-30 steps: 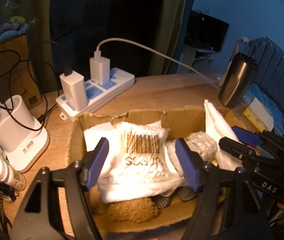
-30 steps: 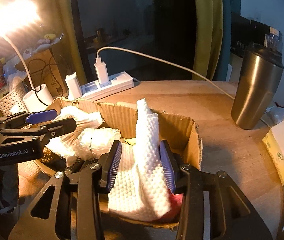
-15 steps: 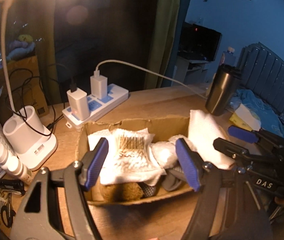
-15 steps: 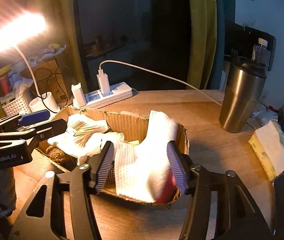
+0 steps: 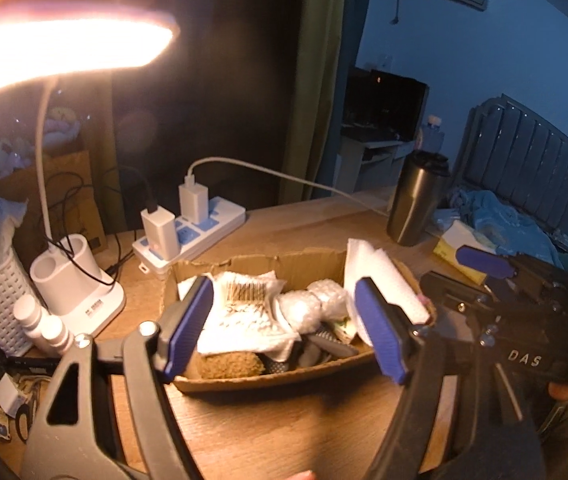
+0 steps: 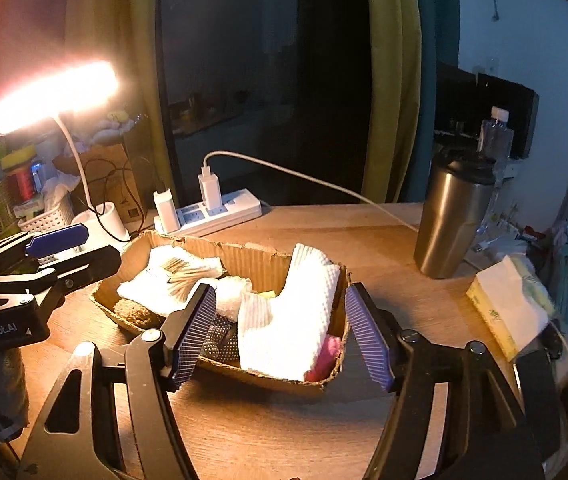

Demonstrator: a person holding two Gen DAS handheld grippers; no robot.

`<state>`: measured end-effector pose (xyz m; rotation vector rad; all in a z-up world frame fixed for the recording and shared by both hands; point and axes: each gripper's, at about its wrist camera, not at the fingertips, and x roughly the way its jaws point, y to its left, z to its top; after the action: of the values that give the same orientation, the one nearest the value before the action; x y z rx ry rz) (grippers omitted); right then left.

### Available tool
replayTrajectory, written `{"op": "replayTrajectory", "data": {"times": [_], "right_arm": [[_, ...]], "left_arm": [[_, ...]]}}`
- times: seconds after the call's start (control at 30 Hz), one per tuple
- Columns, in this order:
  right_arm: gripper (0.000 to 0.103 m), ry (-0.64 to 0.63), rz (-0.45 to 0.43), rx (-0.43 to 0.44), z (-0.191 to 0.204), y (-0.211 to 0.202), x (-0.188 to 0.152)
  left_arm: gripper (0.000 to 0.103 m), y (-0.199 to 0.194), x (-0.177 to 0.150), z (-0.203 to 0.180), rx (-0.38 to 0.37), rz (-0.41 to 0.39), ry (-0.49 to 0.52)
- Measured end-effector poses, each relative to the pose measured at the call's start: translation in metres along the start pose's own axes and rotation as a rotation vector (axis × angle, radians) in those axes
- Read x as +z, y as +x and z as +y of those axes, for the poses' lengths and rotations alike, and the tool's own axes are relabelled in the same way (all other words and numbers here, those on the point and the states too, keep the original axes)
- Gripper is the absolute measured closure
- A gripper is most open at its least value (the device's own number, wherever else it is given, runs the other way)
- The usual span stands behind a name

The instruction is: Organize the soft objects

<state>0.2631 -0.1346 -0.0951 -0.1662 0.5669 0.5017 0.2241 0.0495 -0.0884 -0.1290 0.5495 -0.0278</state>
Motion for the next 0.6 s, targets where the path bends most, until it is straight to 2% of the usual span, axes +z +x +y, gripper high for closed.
{"op": "replayTrajectory", "data": {"times": [0.6], "right_arm": [[0.032,-0.017,-0.123,-0.037,0.011,-0.082,0.003]], "left_arm": [[0.027,-0.077,0.001,-0.027,-0.023,-0.137,0.043]]}}
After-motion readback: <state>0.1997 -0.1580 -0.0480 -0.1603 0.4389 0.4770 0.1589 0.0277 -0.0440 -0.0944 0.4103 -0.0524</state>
